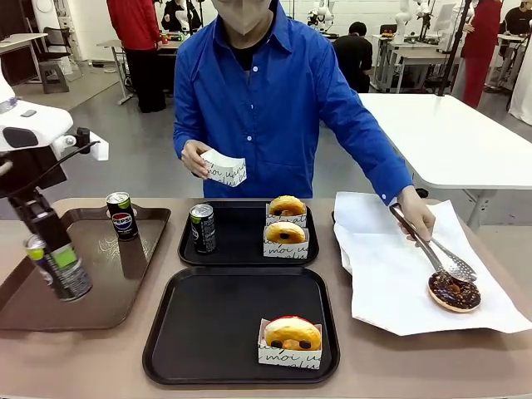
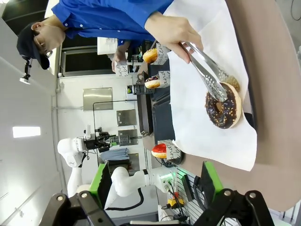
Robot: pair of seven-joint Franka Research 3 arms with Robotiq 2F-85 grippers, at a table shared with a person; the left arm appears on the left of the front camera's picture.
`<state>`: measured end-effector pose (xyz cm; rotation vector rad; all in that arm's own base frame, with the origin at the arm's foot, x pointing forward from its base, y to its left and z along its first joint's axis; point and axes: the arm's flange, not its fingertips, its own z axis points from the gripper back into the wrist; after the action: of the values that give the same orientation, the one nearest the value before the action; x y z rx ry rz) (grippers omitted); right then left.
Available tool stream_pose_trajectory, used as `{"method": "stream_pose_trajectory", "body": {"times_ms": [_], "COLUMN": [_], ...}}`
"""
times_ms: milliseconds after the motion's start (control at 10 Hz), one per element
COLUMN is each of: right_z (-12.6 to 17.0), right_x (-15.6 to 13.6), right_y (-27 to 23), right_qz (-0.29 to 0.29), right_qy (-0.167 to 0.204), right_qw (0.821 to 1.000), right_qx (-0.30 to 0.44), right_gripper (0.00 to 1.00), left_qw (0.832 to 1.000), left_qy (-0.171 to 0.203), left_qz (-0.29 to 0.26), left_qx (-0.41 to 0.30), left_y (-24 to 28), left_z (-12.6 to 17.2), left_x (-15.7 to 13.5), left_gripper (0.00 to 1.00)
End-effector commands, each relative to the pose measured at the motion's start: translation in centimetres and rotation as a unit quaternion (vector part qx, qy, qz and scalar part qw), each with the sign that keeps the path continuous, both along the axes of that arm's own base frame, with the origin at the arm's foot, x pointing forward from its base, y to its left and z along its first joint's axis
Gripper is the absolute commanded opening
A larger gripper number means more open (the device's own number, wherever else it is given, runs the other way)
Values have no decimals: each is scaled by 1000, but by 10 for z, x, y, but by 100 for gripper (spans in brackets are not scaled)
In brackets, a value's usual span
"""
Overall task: Set up donuts and drinks on trays.
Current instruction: Pick up one Pepsi coke from the Handle tray and place it on the Flat Tray without a Pepsi coke.
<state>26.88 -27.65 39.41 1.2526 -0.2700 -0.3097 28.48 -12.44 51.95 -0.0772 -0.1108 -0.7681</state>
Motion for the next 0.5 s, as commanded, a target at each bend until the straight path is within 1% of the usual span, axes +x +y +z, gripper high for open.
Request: {"method": "stream_pose_trajectory", "body": {"times_ms": [0,200,400], "right_z": [0,0,0], "right_x": [0,0,0], "right_y": [-1,-1,-1], "right_qz": [0,0,0], "right_qy": [-4,-4,-4], "right_qw": [1000,1000,1000], "right_qx": [5,5,5], "right_gripper": [100,100,100], "left_qw": [1000,999,999], "left_qy": [-26,-21,-31], "left_qz": [-10,-16,-1], "left_qx": [-13,-31,-37], "left_y": [-39,-73,-103], "left_z": [-5,-3,-16], "left_x": [24,49,58], "left_gripper": [59,59,59]}}
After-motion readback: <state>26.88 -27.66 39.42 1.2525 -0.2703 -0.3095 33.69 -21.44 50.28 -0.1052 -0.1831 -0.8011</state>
